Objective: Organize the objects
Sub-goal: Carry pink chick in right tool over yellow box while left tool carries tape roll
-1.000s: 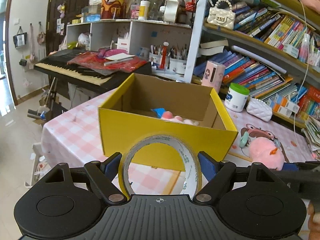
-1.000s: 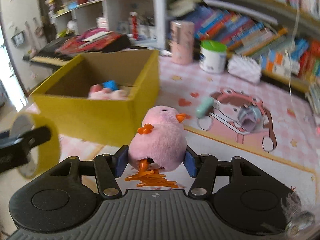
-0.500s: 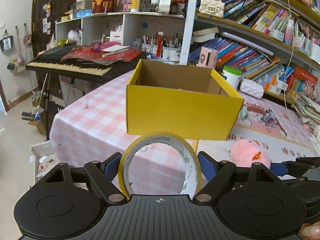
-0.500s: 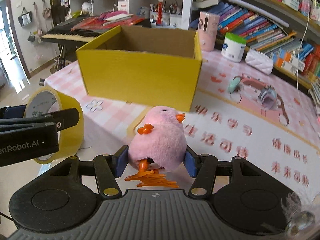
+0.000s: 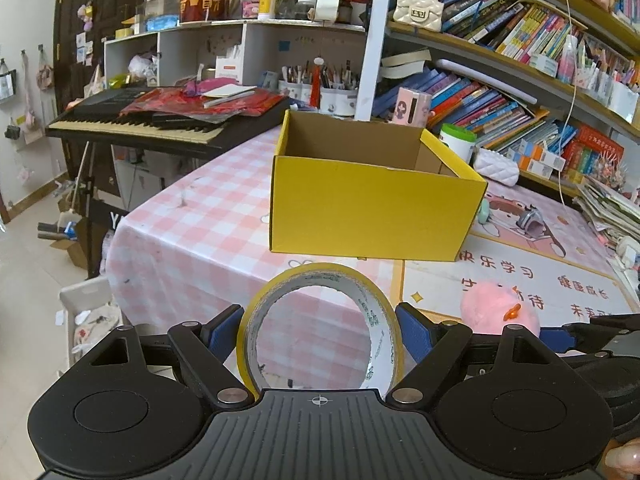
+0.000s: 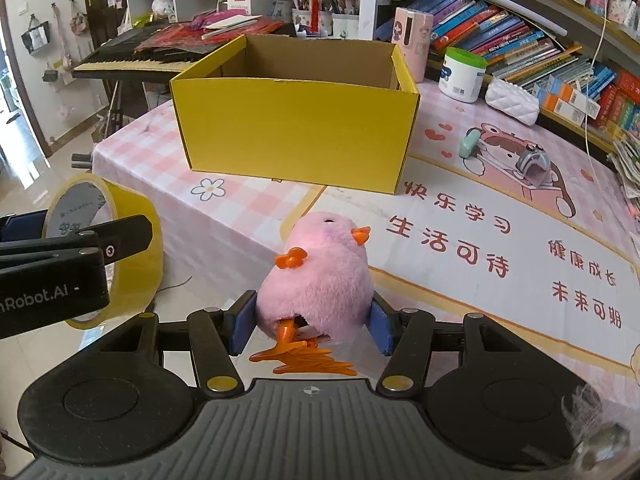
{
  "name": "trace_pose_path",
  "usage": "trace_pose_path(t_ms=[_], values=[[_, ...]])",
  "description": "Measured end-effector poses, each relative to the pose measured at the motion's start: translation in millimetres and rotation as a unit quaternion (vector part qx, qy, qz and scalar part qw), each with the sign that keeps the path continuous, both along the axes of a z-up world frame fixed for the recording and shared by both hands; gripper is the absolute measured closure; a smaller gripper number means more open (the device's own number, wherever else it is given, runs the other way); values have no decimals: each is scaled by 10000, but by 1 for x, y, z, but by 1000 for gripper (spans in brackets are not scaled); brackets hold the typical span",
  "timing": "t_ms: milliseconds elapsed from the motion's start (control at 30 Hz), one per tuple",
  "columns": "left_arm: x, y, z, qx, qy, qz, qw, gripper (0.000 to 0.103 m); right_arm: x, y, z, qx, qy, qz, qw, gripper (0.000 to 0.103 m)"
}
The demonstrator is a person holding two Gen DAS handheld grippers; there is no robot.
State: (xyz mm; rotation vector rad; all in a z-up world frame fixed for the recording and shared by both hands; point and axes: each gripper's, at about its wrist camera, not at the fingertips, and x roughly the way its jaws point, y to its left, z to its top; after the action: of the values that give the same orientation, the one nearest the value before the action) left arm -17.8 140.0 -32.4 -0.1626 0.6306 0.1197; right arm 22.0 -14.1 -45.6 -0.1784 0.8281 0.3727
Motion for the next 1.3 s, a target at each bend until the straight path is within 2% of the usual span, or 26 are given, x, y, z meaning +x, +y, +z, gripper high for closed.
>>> trace_pose_path(t_ms=[700,967,1300], values=[[-12,15,7,-34,-216,116,9997,20,-4,19,8,-39,-79,142,9999,48],[4,20,35,121,-721,87,9973,20,15,20,35,249,-685,12,9973,48],[53,17,64,293,-1223,31,9921,20,65,22,74,442,-1327,28,9902,48]])
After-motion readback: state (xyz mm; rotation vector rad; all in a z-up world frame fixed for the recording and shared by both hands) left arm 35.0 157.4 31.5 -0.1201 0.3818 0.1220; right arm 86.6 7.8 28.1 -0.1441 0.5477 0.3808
